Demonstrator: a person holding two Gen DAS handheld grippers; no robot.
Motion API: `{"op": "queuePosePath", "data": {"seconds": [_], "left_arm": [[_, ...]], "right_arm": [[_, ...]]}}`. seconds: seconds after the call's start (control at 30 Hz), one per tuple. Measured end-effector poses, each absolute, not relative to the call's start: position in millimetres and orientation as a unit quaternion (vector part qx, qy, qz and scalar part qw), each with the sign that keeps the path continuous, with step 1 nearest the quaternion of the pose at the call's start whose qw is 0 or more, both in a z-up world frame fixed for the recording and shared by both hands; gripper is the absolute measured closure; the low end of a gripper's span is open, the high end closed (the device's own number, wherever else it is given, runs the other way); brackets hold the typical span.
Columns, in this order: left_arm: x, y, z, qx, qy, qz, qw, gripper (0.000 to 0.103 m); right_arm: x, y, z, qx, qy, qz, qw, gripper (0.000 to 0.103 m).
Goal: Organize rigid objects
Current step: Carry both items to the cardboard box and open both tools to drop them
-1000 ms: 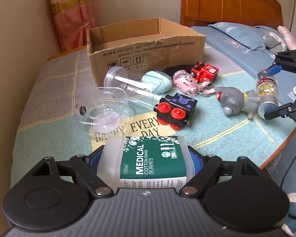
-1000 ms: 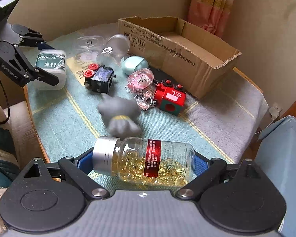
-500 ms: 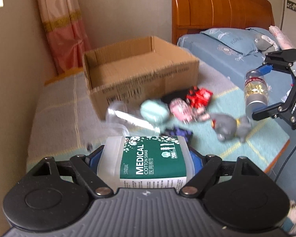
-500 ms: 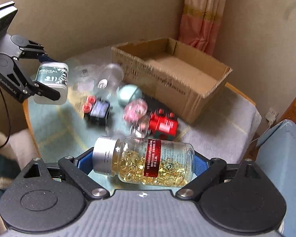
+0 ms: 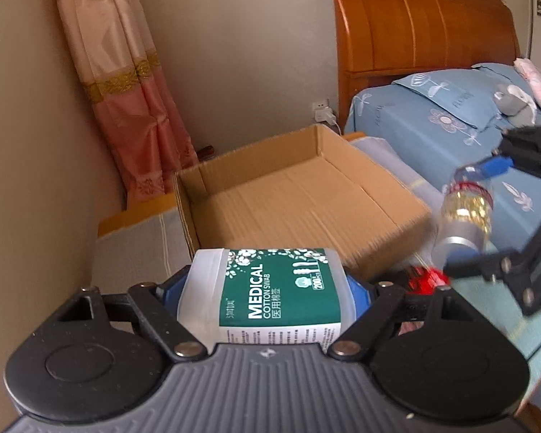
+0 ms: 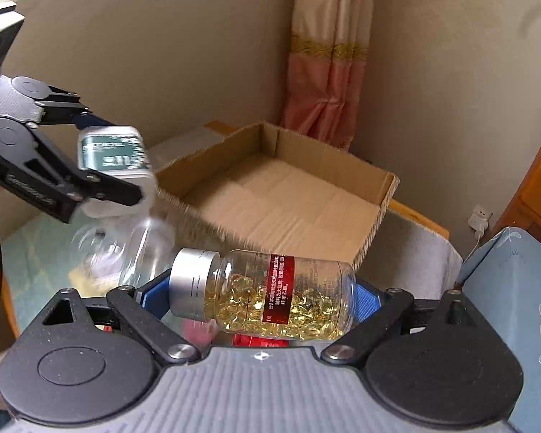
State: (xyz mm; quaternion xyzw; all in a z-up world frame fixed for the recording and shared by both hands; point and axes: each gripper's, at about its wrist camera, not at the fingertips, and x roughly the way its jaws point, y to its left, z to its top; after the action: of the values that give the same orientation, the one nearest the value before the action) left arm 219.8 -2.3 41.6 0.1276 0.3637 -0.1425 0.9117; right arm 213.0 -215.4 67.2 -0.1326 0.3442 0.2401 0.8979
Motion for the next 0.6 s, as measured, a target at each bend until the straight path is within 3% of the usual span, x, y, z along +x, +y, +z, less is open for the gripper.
{"op": "queuePosePath", "data": {"seconds": [0.47,0.6], "left_arm": [[341.2,-1.3,21.2,0.109,0.394,-0.117,0.905,0.020],[355.5,-0.5,14.4,0.108,0.383,-0.090,0.913,0.014]], "right_arm": [[277.3,-203.6,60.3,-0.125,0.364,0.213,0.898,0.006],[284.3,-203.0,59.0,-0.124,0.366,0.209,0.899,0.006]]}}
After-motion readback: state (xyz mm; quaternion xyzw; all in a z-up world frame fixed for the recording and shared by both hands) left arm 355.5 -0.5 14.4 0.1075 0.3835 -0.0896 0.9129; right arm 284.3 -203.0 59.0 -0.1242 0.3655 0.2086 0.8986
